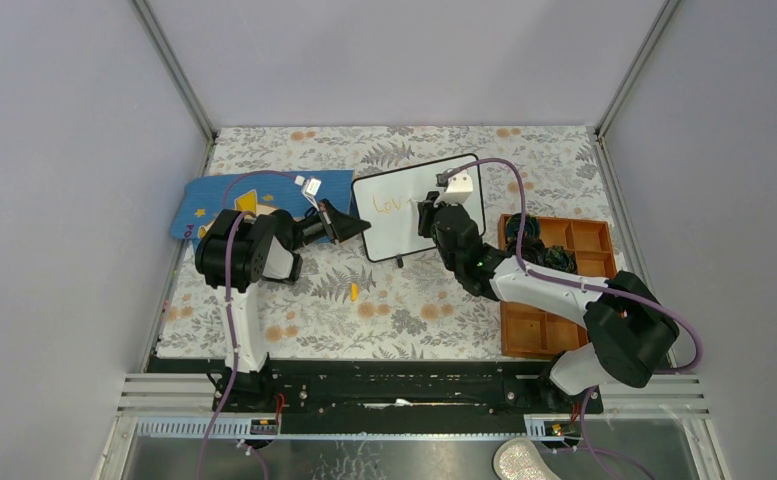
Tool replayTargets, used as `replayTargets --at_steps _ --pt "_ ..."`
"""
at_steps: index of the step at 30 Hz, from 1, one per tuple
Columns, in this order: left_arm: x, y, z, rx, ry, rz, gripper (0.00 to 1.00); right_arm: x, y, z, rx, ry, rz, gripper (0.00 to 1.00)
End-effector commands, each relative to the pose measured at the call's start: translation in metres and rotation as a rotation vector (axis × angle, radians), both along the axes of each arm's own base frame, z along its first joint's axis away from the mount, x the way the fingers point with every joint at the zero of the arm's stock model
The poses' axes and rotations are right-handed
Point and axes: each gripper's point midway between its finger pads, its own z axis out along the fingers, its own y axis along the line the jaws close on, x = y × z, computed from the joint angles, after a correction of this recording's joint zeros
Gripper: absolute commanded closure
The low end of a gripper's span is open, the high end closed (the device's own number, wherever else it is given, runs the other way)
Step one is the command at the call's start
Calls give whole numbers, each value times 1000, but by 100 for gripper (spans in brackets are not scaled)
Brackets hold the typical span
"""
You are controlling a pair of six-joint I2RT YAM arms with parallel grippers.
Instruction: Write a sentence on the whiteboard
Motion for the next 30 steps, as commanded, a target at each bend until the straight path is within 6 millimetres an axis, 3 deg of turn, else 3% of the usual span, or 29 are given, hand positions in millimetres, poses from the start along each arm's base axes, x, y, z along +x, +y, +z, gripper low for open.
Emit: replayTargets --at_steps 1,11,30 --pt "-8 -1 -1 1 -23 -23 89 16 -9 30 30 -63 -65 100" --pt "-8 -2 -1 0 -22 -24 90 17 1 36 41 -71 -24 100" --pt "-8 -1 -1 -1 -20 -22 90 2 9 2 23 19 42 100"
